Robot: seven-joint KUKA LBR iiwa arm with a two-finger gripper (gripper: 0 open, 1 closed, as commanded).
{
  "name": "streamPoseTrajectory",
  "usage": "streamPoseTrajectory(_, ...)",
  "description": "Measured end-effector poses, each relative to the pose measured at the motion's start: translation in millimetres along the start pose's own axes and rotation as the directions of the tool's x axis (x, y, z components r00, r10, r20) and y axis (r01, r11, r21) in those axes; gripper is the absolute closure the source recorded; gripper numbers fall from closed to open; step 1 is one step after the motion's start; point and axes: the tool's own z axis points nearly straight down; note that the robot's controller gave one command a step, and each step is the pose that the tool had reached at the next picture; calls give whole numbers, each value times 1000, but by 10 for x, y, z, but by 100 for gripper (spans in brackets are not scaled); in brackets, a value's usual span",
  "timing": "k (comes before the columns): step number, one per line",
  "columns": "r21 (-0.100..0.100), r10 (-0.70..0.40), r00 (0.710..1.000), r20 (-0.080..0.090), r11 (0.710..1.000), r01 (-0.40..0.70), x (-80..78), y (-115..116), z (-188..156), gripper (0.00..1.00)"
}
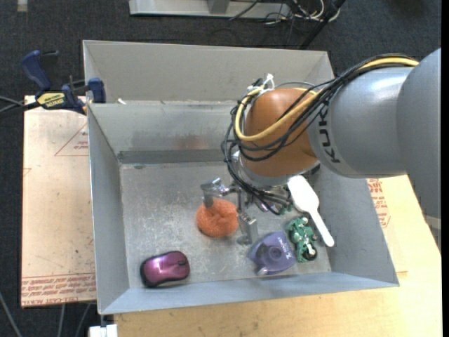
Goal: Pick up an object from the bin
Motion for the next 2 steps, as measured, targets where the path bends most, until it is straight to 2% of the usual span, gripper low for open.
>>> streamPoseTrajectory(1, 8, -3, 1000, 16, 1000, 3, -85, 129, 294, 100)
streamPoseTrajectory(2, 8, -3, 1000, 16, 1000, 3, -85, 129, 293, 100)
